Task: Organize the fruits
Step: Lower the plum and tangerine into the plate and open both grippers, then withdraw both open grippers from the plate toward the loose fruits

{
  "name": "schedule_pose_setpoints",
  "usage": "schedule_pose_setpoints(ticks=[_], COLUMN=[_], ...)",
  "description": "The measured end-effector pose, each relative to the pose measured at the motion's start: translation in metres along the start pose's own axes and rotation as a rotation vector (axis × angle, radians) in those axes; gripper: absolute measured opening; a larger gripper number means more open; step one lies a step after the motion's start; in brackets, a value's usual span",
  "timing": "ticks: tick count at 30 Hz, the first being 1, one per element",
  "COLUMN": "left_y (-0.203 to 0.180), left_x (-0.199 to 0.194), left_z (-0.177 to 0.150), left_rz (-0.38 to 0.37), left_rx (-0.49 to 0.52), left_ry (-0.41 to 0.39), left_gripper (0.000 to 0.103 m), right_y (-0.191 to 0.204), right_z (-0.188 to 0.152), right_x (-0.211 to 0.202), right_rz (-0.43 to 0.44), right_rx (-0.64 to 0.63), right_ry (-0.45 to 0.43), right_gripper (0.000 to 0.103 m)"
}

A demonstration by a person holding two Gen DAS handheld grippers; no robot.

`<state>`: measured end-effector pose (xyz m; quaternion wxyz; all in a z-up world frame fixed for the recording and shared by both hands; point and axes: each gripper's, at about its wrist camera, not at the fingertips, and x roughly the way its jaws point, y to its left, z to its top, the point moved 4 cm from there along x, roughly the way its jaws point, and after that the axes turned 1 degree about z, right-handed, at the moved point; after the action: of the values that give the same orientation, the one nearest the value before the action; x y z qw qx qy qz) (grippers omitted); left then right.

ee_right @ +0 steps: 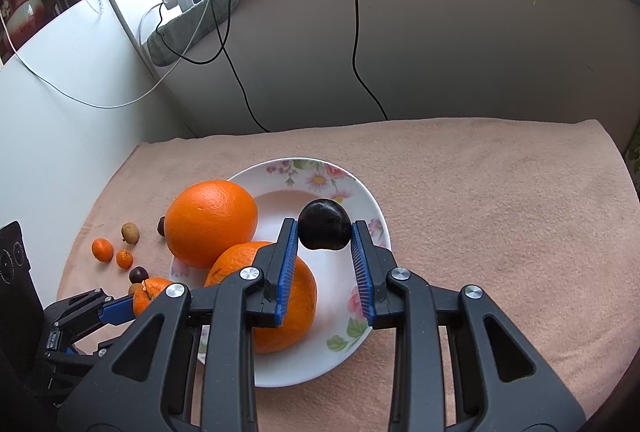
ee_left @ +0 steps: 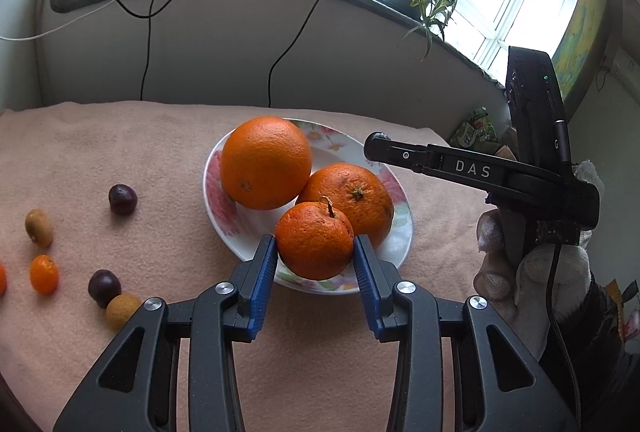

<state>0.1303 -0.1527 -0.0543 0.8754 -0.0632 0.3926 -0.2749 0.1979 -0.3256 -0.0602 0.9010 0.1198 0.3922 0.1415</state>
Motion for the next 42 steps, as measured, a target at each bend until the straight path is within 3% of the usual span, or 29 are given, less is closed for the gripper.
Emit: schedule_pose_setpoints(ticks=[6, 7, 8, 10, 13, 16, 21, 31, 42], left_y=[0.0, 0.0, -0.001, -0.001, -0.003, -0.004, -0.005, 0.008, 0.047], left_x=[0.001, 0.0, -0.001, -0.003, -0.006, -0.008, -0.011, -0.026, -0.064], left_z=[0.002, 0.002, 0.002, 0.003, 0.003, 0.002, -0.001, -0.006, -0.013], left_rz=[-0.005, -0.005, -0.004, -0.004, -0.004, -0.006, 0.007, 0.038, 0.101], left_rx=[0.0, 0.002, 0.004, 0.004, 0.015, 0.019, 0.024, -0.016, -0.066], left_ry=[0.006, 0.002, -0.003, -0.01, -0.015, -0.018, -0.016, -0.028, -0.087], left_gripper=[0.039, 0.045, 0.053, 0.056, 0.058, 0.065, 0.075, 0.075, 0.075], right_y=[0.001, 0.001, 0.001, 0.002, 0.003, 0.006, 0.015, 0.037, 0.083], right_z=[0.001, 0.001, 0.001, 0.002, 0.002, 0.003, 0.004, -0.001, -0.011], right_x=[0.0, 0.0, -0.001, -0.004, -0.008, -0.012, -0.02, -0.04, -0.056], right_rz=[-0.003, -0.006, -0.012, -0.013, 0.005, 0.007, 0.009, 0.031, 0.081], right_rx=[-0.003, -0.004, -0.003, 0.003, 0.01, 0.009, -0.006, -0.029, -0.101], right_ry=[0.0, -0.002, -0.007, -0.022, -0.032, -0.047, -0.063, -0.087, -0.104], right_gripper=[0.029, 0.037, 0.054, 0.072, 0.074, 0.083, 0.083, 0.083, 0.083])
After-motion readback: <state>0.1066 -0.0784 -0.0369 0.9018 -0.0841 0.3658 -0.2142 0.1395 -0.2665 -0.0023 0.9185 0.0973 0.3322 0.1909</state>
